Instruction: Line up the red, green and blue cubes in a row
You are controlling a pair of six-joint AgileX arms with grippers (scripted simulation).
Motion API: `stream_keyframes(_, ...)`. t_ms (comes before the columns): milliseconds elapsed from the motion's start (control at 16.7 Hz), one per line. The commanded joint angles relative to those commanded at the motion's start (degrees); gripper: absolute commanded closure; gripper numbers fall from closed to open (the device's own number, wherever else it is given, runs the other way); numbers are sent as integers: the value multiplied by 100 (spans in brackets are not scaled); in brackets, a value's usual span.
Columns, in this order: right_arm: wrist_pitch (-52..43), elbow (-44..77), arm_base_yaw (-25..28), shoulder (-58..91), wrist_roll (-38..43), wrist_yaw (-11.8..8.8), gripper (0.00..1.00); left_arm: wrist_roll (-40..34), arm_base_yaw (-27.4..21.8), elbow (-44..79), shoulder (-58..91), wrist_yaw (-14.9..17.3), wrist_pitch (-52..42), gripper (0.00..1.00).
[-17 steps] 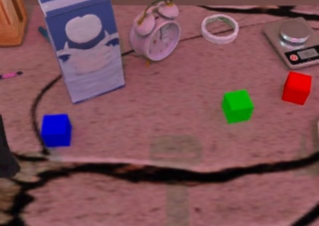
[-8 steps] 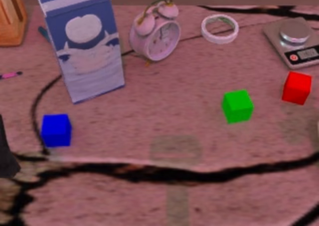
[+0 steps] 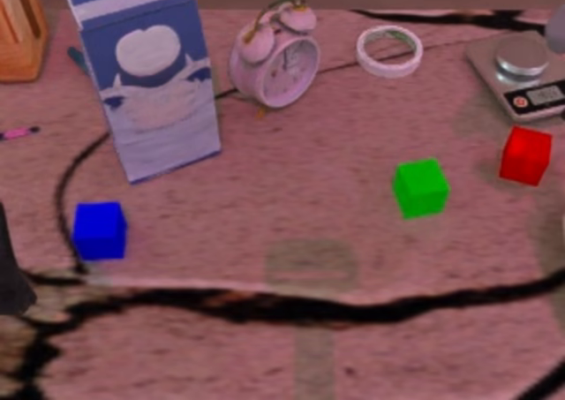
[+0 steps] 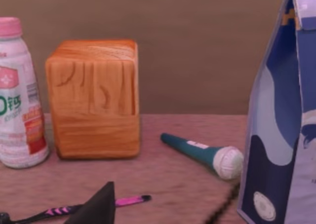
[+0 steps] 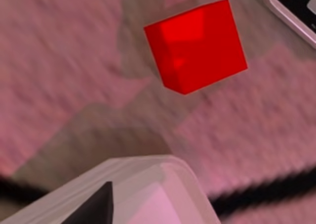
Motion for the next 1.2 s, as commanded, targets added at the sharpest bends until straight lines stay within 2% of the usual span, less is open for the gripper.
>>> stream_keyframes(300, -1277, 2116, 79, 2247, -1128, 0, 0, 0, 0, 0, 0, 0, 0, 0)
stream_keyframes(540, -1806, 3125, 112, 3232, -1635, -18, 0, 0, 0, 0, 0, 0, 0, 0)
stream_keyframes(1020, -1859, 3252, 87, 3368, -1716, -21, 0, 0, 0, 0, 0, 0, 0, 0)
stream_keyframes(1200, -1458, 2908, 113, 3453, -1723, -22, 0, 0, 0, 0, 0, 0, 0, 0)
